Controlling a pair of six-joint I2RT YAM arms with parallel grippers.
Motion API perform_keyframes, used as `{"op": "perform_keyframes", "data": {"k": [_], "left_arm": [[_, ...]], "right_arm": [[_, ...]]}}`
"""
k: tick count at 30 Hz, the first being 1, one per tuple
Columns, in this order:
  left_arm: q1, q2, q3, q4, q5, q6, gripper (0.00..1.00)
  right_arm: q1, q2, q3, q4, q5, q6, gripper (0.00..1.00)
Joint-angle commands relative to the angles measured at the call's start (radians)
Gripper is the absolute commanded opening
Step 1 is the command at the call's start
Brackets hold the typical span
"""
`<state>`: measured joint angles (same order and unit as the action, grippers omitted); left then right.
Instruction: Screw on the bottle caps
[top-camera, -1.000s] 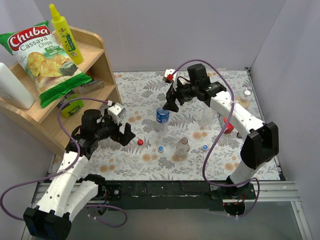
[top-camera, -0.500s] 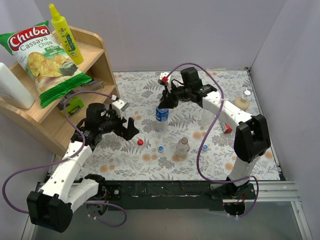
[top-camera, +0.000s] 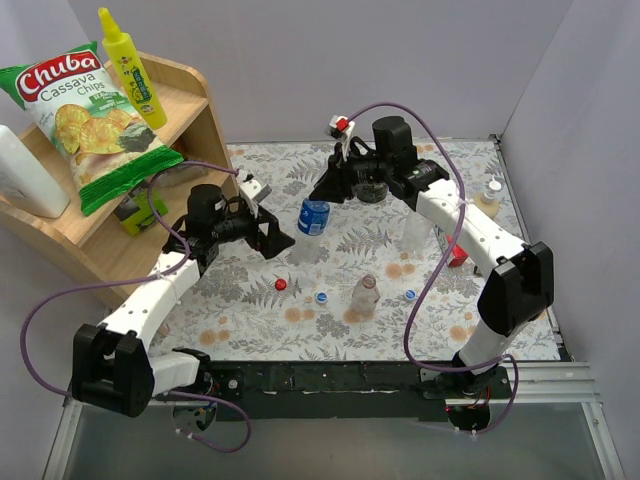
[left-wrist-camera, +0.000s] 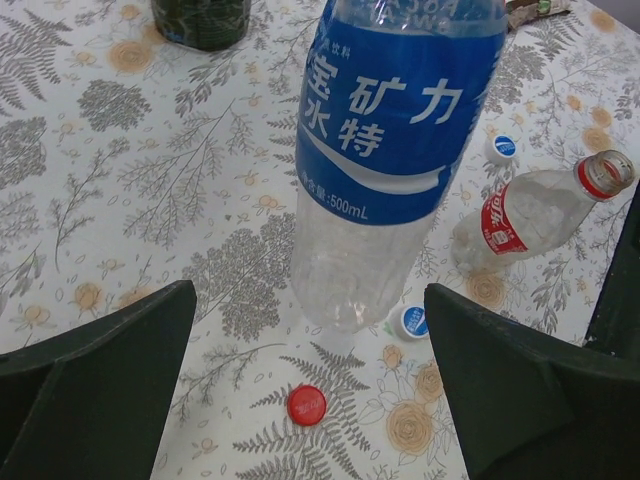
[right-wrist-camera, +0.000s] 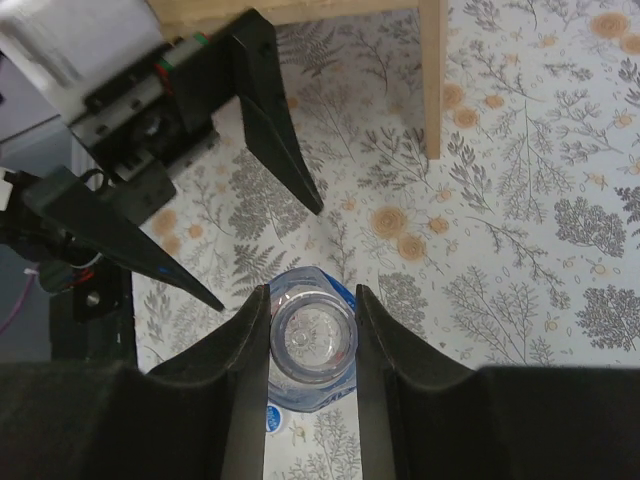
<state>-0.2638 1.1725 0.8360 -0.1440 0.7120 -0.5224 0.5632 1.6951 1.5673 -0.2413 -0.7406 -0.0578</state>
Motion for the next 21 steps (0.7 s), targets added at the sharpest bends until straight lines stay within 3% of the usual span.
{"op": "perform_keyframes", "data": {"k": [1, 12, 21], "left_arm": [[-0.034, 0.044, 0.063, 0.067, 0.106, 0.03, 0.98], [-0.137, 0.131, 0.092, 0.076, 0.07, 0.076, 0.98], [-0.138, 0.167, 0.117, 0.093, 0.084, 0.082, 0.87]], "right_arm": [[0.003, -0.048, 0.056, 0.065, -0.046, 0.108, 0.01], [0.004, -0.061, 0.077, 0.102, -0.057, 0.153, 0.01], [0.014, -0.078, 0.054, 0.119, -0.077, 0.174, 0.01]]}}
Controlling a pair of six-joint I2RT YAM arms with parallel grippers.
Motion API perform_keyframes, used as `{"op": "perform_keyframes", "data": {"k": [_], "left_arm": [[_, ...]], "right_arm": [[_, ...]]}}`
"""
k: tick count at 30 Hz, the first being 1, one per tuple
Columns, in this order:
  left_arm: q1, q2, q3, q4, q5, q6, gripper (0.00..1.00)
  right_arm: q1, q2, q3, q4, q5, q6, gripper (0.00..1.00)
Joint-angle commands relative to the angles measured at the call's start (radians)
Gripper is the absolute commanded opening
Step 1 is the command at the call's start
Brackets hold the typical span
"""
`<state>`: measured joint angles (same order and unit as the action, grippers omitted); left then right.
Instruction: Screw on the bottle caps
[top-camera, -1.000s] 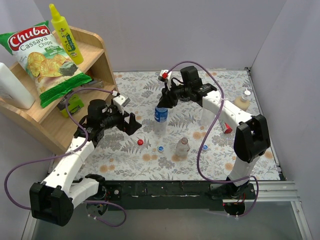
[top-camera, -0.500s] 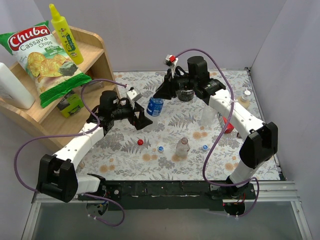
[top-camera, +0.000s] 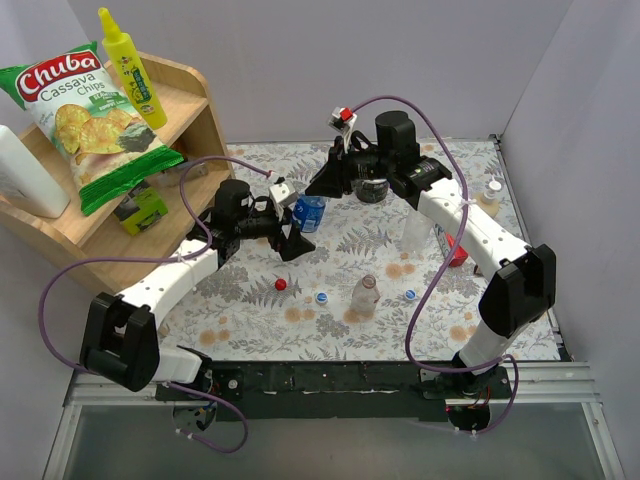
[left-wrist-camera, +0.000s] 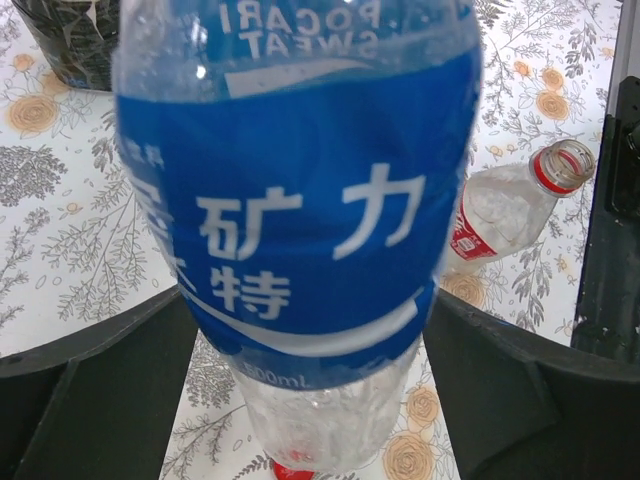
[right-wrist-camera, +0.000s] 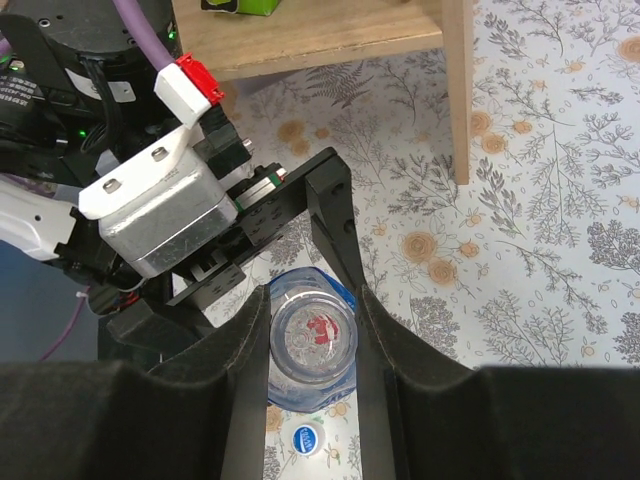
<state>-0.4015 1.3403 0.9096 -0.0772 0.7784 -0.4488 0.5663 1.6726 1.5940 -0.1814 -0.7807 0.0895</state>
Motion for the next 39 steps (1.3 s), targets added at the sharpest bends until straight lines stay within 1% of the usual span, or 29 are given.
{"op": "perform_keyframes", "data": {"k": [1, 6, 16, 20, 24, 26, 30, 31, 33, 34, 35, 37, 38, 39], "left_arm": [[-0.002, 0.005, 0.044, 0.027, 0.027, 0.009, 0.86], [0.0, 0.017, 0.049, 0.027, 0.036, 0.016, 0.82], [0.0, 0.031, 0.064, -0.024, 0.065, 0.056, 0.79], [0.0, 0.028, 0.06, -0.056, 0.047, 0.084, 0.79], [-0.002, 0.026, 0.045, -0.056, 0.009, 0.084, 0.82], [-0.002, 0.028, 0.043, -0.049, 0.005, 0.082, 0.81], [-0.002, 0.033, 0.051, -0.026, 0.015, 0.07, 0.68], [-0.002, 0.033, 0.051, -0.013, 0.016, 0.052, 0.61], [-0.002, 0.033, 0.054, -0.003, 0.027, 0.039, 0.56], [-0.002, 0.03, 0.054, 0.007, 0.03, 0.024, 0.5], [-0.002, 0.025, 0.054, 0.01, 0.03, 0.016, 0.49], [-0.002, 0.014, 0.054, 0.005, 0.019, -0.001, 0.46], [-0.002, 0.005, 0.052, -0.001, 0.015, -0.005, 0.44], [-0.002, -0.018, 0.049, -0.01, -0.002, -0.004, 0.43]], "right_arm": [[0.014, -0.057, 0.026, 0.063, -0.037, 0.03, 0.01], [0.021, -0.06, 0.03, 0.069, -0.038, 0.033, 0.01], [0.023, -0.057, 0.047, 0.056, -0.031, 0.003, 0.01], [0.023, -0.054, 0.061, 0.049, -0.032, -0.004, 0.01], [0.023, -0.054, 0.06, 0.053, -0.032, 0.003, 0.01], [0.021, -0.057, 0.044, 0.056, -0.038, 0.012, 0.01], [0.024, -0.068, 0.012, 0.059, -0.037, 0.019, 0.01], [0.024, -0.068, 0.004, 0.059, -0.035, 0.019, 0.01], [0.026, -0.073, -0.012, 0.057, -0.028, 0.023, 0.01], [0.026, -0.073, -0.014, 0.051, -0.028, 0.023, 0.01], [0.026, -0.071, -0.014, 0.042, -0.022, 0.023, 0.05], [0.023, -0.073, 0.021, 0.005, -0.009, -0.013, 0.31], [0.021, -0.079, 0.044, -0.066, 0.009, -0.036, 0.55], [0.018, -0.08, 0.069, -0.104, 0.011, -0.063, 0.63]]}}
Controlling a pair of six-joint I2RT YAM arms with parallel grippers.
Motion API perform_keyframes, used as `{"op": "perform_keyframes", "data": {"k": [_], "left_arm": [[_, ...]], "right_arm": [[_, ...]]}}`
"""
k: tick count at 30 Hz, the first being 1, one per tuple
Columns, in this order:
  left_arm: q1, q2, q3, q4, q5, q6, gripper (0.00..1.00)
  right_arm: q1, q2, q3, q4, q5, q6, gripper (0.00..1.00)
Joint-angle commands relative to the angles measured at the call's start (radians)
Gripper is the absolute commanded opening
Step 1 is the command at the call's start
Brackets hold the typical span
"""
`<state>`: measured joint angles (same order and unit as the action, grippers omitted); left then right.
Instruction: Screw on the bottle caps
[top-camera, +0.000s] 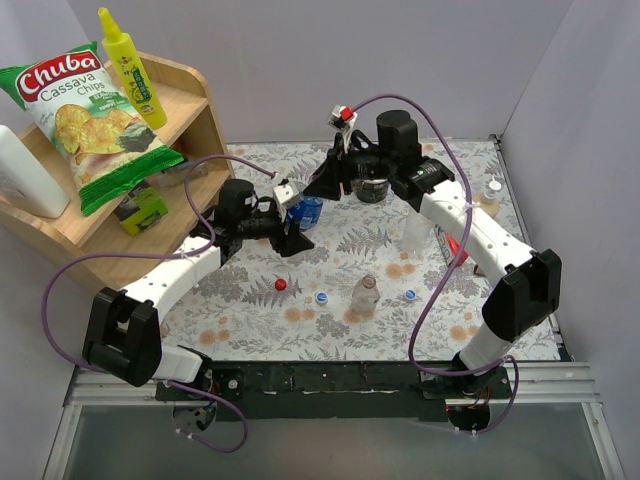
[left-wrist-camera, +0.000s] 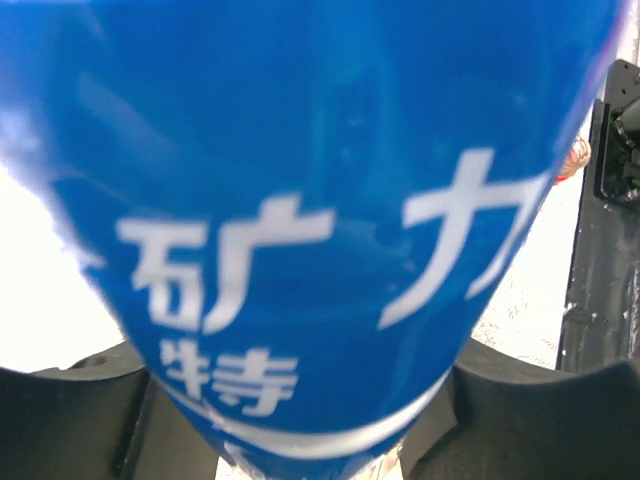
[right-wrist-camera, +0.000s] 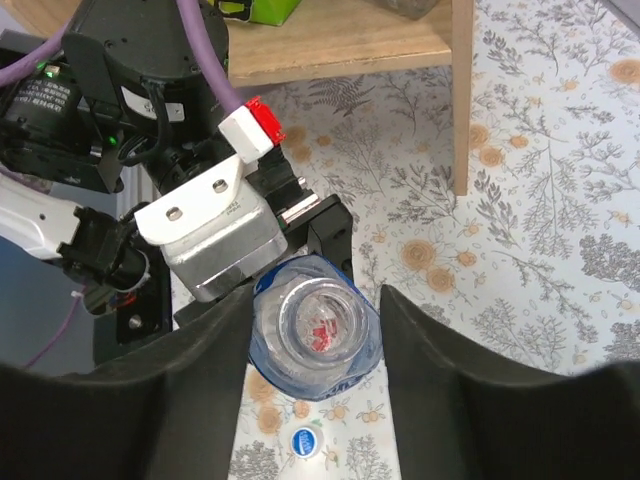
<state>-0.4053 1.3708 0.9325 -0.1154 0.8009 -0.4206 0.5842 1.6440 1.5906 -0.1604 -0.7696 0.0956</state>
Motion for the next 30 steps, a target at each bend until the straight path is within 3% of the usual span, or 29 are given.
{"op": "perform_keyframes", "data": {"k": [1, 2, 5, 6, 9, 13, 15, 18, 20, 22, 30], "left_arm": [[0.003, -0.062, 0.023, 0.011, -0.035, -0.03, 0.42], [0.005, -0.078, 0.019, 0.0, -0.045, -0.027, 0.4], [0.005, -0.136, -0.004, -0.029, -0.087, -0.03, 0.35], [0.006, -0.153, -0.018, -0.035, -0.104, -0.035, 0.23], [0.014, -0.219, -0.029, -0.047, -0.175, -0.078, 0.0], [0.071, -0.283, 0.047, -0.142, -0.204, -0.119, 0.0], [0.074, -0.305, 0.098, -0.205, -0.319, -0.127, 0.0], [0.092, -0.34, 0.179, -0.303, -0.396, -0.109, 0.0], [0.095, -0.369, 0.219, -0.36, -0.416, -0.104, 0.0], [0.112, -0.395, 0.23, -0.382, -0.414, -0.157, 0.0], [0.244, -0.486, 0.267, -0.343, -0.224, -0.283, 0.0]], "right_arm": [[-0.016, -0.053, 0.136, -0.175, -0.023, -0.117, 0.67], [-0.027, -0.05, 0.17, -0.261, -0.039, -0.138, 0.88], [-0.087, -0.059, 0.267, -0.378, -0.1, -0.203, 0.9], [-0.116, -0.067, 0.276, -0.437, -0.114, -0.224, 0.9], [-0.127, -0.098, 0.237, -0.566, -0.131, -0.411, 0.87], [-0.012, -0.092, 0.141, -0.794, -0.01, -0.813, 0.83], [0.063, -0.058, 0.073, -0.835, 0.053, -0.953, 0.76], [0.129, -0.024, -0.042, -0.777, 0.165, -1.0, 0.73], [0.158, 0.003, -0.089, -0.708, 0.226, -1.01, 0.79], [0.199, 0.031, -0.113, -0.673, 0.257, -1.021, 0.79], [0.336, 0.142, -0.187, -0.493, 0.345, -1.04, 0.65]]}}
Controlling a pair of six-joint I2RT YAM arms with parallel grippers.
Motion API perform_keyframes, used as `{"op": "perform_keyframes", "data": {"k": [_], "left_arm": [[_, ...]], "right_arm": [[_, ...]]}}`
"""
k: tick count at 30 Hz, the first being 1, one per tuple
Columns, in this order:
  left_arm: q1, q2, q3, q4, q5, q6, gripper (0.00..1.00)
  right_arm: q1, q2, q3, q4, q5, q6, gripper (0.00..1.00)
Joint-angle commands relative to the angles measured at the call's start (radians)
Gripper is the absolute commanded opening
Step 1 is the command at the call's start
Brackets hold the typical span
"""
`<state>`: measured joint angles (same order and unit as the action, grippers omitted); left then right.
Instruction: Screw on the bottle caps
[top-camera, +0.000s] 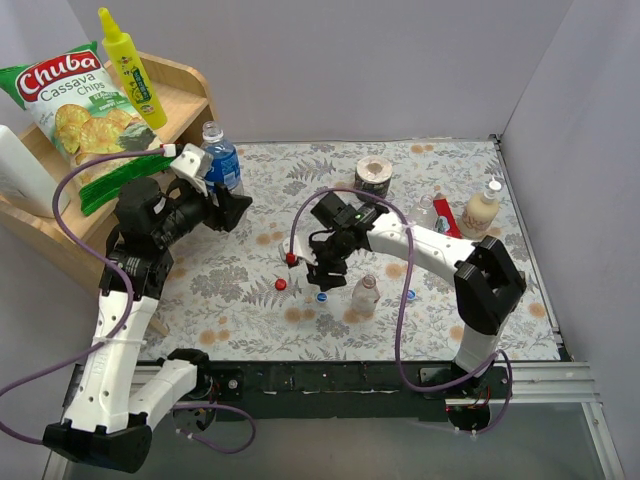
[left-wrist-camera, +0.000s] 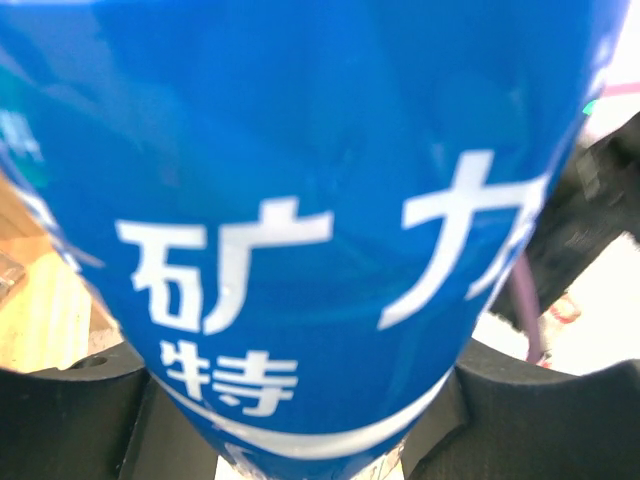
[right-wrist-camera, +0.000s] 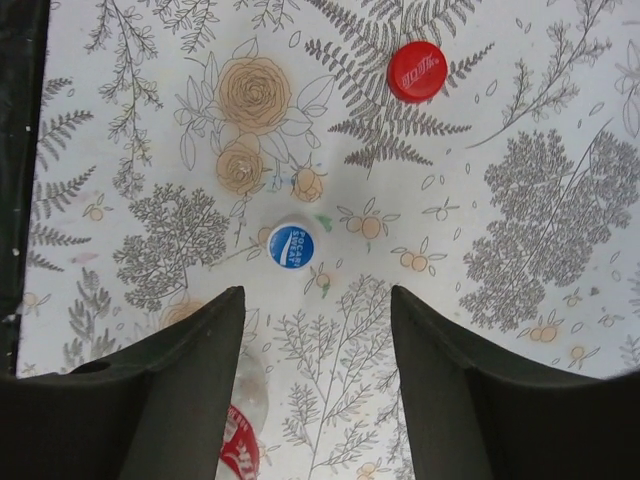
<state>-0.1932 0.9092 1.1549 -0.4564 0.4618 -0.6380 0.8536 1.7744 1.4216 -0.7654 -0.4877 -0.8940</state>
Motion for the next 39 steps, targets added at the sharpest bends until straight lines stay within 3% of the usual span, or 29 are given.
{"op": "perform_keyframes", "data": {"k": [1, 9, 22, 30, 35, 39], "left_arm": [[0.035, -0.029, 0.042, 0.004, 0.164, -0.069, 0.0], [0.049, -0.062, 0.0, 0.01, 0.198, -0.049, 0.0], [0.07, -0.059, -0.034, 0.064, 0.251, -0.095, 0.0], [0.075, -0.062, -0.047, 0.071, 0.258, -0.098, 0.0], [0.078, -0.059, -0.072, 0.081, 0.273, -0.085, 0.0], [0.075, -0.043, -0.125, 0.116, 0.337, -0.034, 0.0]], "right_arm": [[0.077, 0.019, -0.029, 0.121, 0.081, -0.066, 0.64], [0.151, 0.056, -0.154, 0.199, 0.198, -0.1, 0.63], [0.157, 0.086, -0.187, 0.25, 0.274, -0.085, 0.59], [0.157, 0.1, -0.201, 0.242, 0.284, -0.1, 0.46], [0.157, 0.096, -0.193, 0.227, 0.271, -0.105, 0.32], [0.141, 0.034, -0.127, 0.138, 0.265, -0.077, 0.24]]}}
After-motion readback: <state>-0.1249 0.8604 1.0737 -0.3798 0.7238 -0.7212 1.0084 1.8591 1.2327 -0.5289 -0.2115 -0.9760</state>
